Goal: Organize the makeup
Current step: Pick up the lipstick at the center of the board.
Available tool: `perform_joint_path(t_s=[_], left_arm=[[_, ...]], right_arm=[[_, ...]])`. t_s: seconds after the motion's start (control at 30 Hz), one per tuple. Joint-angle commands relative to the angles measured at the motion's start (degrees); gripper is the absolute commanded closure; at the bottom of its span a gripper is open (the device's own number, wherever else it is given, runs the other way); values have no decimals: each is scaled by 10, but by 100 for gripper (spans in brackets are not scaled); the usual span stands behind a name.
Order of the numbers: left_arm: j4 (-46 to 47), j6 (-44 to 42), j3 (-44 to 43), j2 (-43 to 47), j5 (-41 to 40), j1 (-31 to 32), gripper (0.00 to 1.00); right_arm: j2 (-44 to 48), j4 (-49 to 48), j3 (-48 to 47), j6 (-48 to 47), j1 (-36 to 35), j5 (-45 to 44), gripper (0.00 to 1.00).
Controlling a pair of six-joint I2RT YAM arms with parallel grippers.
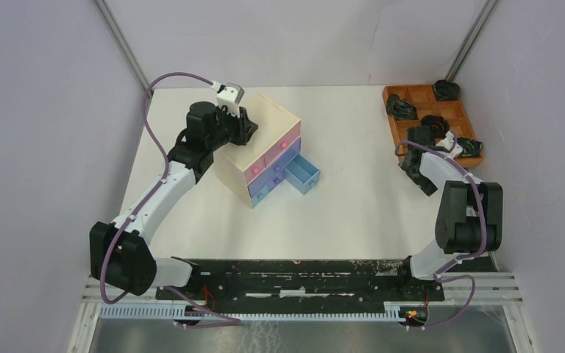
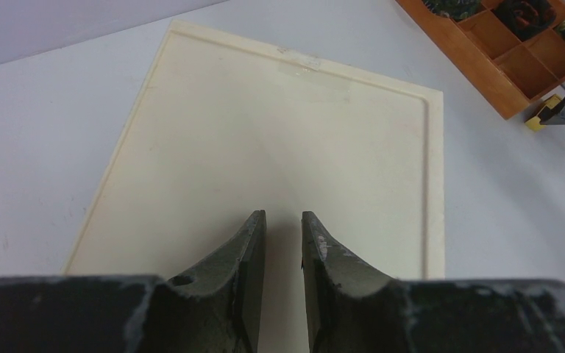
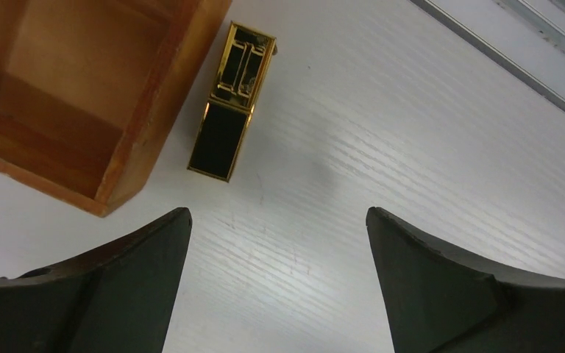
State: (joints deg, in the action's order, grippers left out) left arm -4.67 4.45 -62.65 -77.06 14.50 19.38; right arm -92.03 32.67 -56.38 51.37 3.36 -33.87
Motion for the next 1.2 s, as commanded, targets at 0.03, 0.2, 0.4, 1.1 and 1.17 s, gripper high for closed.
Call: perform_joint_path(t_s=[0.03, 0.2, 0.4, 1.1, 1.17], left_arm=[[-150, 5, 41, -33, 18, 7, 68], [-152, 3, 45, -34, 17, 10, 67], [-152, 0, 46, -35, 21, 16, 67], [-157, -6, 45, -42, 23, 24, 67], [-157, -6, 46, -42, 24, 24, 67]], right_arm=[[4, -99, 33, 25, 32, 34, 5], [-6, -139, 52, 39, 45, 43, 7], [-16, -163, 47, 48, 52, 53, 8], [-41, -181, 27, 73, 78, 63, 9], [-47, -183, 21, 72, 79, 63, 9]])
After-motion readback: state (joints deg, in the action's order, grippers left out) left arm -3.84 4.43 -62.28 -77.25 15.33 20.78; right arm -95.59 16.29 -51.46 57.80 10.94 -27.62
